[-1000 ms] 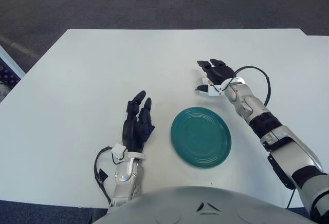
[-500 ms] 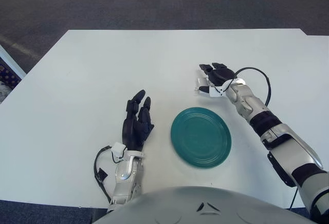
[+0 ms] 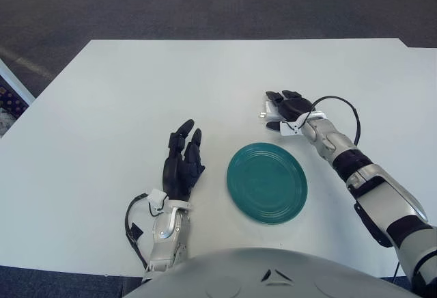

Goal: Put the charger into the plate.

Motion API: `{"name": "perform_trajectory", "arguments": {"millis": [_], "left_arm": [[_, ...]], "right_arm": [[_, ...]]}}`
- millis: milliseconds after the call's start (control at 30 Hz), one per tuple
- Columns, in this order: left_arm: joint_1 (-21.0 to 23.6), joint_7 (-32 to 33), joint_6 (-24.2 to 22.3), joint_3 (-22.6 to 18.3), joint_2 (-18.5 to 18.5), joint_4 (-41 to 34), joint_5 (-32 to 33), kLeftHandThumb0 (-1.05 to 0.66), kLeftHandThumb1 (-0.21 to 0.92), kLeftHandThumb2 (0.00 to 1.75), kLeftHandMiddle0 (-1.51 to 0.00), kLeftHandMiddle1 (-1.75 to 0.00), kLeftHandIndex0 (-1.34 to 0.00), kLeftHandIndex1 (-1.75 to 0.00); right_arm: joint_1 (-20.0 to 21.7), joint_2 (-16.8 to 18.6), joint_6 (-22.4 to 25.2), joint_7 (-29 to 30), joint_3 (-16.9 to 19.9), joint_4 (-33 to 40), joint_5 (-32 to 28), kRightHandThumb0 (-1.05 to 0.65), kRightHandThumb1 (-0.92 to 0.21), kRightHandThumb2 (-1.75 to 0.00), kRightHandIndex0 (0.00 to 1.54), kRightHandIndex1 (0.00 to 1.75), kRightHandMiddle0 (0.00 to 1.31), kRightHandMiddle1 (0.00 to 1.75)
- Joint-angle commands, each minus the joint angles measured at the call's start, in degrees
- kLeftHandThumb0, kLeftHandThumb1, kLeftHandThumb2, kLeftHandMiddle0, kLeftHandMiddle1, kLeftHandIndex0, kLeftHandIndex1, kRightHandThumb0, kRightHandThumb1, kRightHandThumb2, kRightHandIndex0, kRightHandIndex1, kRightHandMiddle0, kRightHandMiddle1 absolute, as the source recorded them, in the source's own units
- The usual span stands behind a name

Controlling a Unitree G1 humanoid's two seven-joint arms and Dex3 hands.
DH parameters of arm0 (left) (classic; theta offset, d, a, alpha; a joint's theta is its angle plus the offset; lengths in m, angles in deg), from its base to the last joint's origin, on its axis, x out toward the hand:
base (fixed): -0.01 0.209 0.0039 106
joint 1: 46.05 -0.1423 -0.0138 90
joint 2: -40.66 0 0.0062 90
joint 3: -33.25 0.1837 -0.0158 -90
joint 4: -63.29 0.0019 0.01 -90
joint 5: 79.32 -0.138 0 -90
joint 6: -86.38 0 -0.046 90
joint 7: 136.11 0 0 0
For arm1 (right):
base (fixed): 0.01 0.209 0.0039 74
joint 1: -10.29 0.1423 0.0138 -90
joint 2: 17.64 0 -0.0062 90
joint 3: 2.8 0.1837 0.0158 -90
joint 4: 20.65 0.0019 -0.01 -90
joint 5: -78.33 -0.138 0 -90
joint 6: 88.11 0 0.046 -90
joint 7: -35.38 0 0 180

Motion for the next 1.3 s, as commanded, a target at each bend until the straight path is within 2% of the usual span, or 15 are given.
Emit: {"name": "perform_trajectory", "arguments": {"millis": [0,300,567,667,700,767,800,833,867,900,933,1000,1100,1267], "left_arm": [[-1.25,-0.46,0.20,-0.77,-3.31,4.70,0.74,-0.78,0.92,0.69,-0.36,-0.01,0.00,-0.82],[-0.06,-2.57,2.47,-1.25,-3.02,7.25,1.37,-0.80,0.92,0.73,-0.34,0.00,0.00,-0.84],[-0.31,-2.12,1.74,-1.62,-3.53,6.81,1.79,-0.79,0.92,0.73,-0.37,-0.01,0.00,-0.87],[-0.19,-1.84,1.92,-1.64,-3.55,6.86,1.47,-0.78,0.92,0.73,-0.36,-0.01,0.00,-0.87],[-0.15,-1.97,1.89,-1.64,-3.53,6.85,1.60,-0.78,0.92,0.73,-0.37,-0.01,0.00,-0.87],[-0.01,-2.13,1.89,-1.66,-3.53,6.97,1.76,-0.79,0.92,0.73,-0.37,-0.01,0.00,-0.87],[0.23,-2.32,2.06,-1.75,-3.54,7.25,1.87,-0.79,0.92,0.73,-0.37,-0.02,0.00,-0.87],[0.48,-2.41,2.18,-1.82,-3.58,7.52,1.93,-0.79,0.92,0.73,-0.37,-0.02,0.00,-0.88],[0.75,-2.57,2.29,-1.91,-3.57,7.81,2.04,-0.79,0.92,0.73,-0.38,-0.02,0.00,-0.89],[0.91,-2.67,2.36,-1.97,-3.56,7.98,2.10,-0.80,0.92,0.73,-0.38,-0.02,0.00,-0.91],[1.11,-2.83,2.34,-2.06,-3.55,8.18,2.30,-0.80,0.92,0.74,-0.38,-0.02,0.00,-0.91],[1.33,-3.16,2.33,-2.19,-3.53,8.44,2.73,-0.80,0.92,0.75,-0.40,-0.03,0.00,-0.95],[1.44,-3.45,2.57,-2.36,-3.49,8.83,3.03,-0.80,0.92,0.76,-0.40,-0.03,0.00,-0.97],[0.91,-2.73,2.63,-2.22,-3.25,8.29,1.91,-0.80,0.92,0.76,-0.39,-0.03,0.00,-0.95]], "right_arm": [[-2.61,-0.53,-0.33,-0.36,-1.18,-4.77,-0.09,-0.96,-0.92,-0.69,0.04,0.01,0.00,0.19],[-2.43,-0.05,-1.00,-0.81,-0.99,-7.90,-1.43,-0.95,-0.92,-0.70,0.04,0.01,0.00,0.18],[-3.45,0.16,-1.92,0.31,-0.79,-8.37,-2.99,-0.92,-0.92,-0.70,0.07,0.02,0.00,0.23],[-4.19,0.28,-2.11,1.24,-0.31,-8.13,-3.69,-0.91,-0.92,-0.69,0.14,0.03,0.00,0.35],[-4.38,0.32,-2.03,1.51,-0.17,-8.05,-3.90,-0.90,-0.92,-0.68,0.24,0.09,0.00,0.59],[-4.59,0.37,-1.91,1.97,0.03,-8.03,-4.26,-0.90,-0.92,-0.67,0.33,0.14,0.00,0.81],[-4.37,0.49,-2.31,3.25,0.29,-8.90,-4.52,-0.90,-0.92,-0.67,0.32,0.43,0.00,1.04],[-4.15,0.57,-2.64,4.20,0.50,-9.63,-4.71,-0.88,-0.92,-0.65,0.36,0.69,0.05,1.18],[-3.68,0.56,-3.31,5.57,0.53,-10.75,-4.64,-0.85,-0.92,-0.64,0.43,1.07,0.12,1.39],[-3.33,0.55,-3.81,6.47,0.50,-11.55,-4.54,-0.82,-0.92,-0.62,0.51,1.31,0.22,1.52],[-3.10,0.35,-4.51,7.99,0.10,-12.11,-3.96,-0.81,-0.92,-0.62,0.53,1.40,0.26,1.56],[-2.73,0.06,-5.73,10.47,-0.55,-13.38,-3.13,-0.72,-0.92,-0.60,0.65,1.60,0.42,1.67],[-2.19,0.05,-6.98,12.72,-0.95,-15.22,-2.92,-0.63,-0.92,-0.59,0.73,1.70,0.54,1.72],[-1.93,0.05,-9.02,15.44,-0.65,-16.81,-3.66,-0.55,-0.92,-0.60,0.77,1.74,0.61,1.74]]}}
